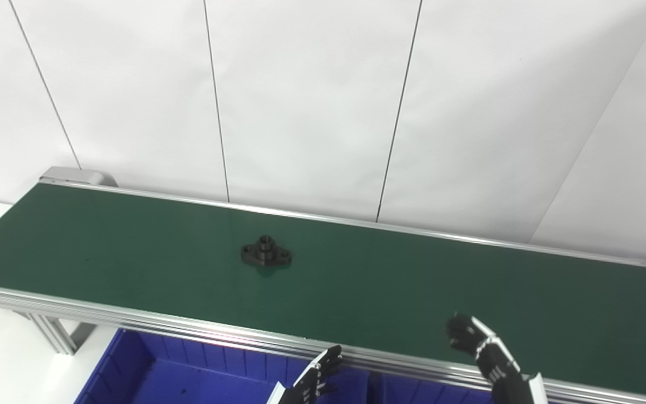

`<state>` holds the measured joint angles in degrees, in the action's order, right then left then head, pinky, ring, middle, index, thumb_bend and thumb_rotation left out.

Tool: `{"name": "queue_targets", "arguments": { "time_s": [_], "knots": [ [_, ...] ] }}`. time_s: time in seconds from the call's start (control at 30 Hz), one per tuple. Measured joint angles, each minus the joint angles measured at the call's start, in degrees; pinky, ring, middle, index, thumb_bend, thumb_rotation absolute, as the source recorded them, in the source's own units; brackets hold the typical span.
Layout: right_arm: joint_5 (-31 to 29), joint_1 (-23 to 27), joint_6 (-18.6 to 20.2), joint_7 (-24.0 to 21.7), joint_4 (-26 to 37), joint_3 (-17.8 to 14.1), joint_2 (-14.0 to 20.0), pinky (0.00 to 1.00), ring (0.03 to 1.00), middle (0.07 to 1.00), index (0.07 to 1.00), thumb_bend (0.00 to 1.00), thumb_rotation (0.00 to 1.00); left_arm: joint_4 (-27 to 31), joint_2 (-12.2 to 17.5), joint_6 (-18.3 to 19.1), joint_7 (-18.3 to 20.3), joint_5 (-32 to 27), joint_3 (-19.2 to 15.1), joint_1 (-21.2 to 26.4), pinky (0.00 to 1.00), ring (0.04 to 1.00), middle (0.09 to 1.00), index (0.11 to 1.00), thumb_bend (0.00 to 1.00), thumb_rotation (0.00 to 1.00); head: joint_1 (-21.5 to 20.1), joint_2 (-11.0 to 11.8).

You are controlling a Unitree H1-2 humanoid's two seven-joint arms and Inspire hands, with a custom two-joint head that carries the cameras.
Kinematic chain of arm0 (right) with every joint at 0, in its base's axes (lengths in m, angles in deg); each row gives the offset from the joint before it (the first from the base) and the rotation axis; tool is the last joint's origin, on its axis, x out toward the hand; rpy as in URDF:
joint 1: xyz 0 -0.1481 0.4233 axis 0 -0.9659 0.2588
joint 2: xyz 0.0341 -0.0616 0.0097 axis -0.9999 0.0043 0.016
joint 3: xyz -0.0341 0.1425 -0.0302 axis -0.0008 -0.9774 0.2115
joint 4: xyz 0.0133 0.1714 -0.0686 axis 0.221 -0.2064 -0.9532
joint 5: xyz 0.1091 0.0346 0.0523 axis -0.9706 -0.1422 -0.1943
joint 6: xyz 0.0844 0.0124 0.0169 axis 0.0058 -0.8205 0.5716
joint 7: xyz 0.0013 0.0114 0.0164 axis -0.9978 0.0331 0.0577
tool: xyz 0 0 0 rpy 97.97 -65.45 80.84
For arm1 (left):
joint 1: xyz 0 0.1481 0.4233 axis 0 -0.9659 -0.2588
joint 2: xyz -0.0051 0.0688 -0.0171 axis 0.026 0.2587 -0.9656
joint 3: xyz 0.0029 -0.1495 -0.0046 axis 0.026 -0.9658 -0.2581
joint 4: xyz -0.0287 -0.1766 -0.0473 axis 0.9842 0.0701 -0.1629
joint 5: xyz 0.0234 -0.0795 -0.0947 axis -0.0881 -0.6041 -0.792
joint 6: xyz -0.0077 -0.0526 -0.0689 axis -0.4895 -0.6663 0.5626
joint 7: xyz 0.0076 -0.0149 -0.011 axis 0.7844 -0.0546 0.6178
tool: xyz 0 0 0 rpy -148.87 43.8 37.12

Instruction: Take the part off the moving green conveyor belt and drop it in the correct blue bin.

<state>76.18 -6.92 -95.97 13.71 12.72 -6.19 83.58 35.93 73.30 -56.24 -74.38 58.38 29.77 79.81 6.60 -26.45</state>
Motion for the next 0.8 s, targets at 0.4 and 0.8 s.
{"name": "queue_targets", "arguments": {
  "time_s": [0.4,0.8],
  "knots": [
    [3.17,12.03,1.58,-1.57,-2.18,-3.02,2.58,0.73,0.807,0.851,0.861,0.82,0.7,-0.05,-0.08,0.0,-0.03,0.08,-0.07,0.3,0.83,0.914,0.911,0.923,0.96,0.73,0.26,0.18],
    [10.21,25.27,11.51,-2.36,-9.18,-3.14,1.78,0.69,0.79,0.842,0.855,0.96,0.57,-0.18,-0.28,0.0,-0.04,0.08,-0.01,0.81,0.83,0.916,0.917,0.926,0.96,0.73,0.08,0.0]
  ]
}}
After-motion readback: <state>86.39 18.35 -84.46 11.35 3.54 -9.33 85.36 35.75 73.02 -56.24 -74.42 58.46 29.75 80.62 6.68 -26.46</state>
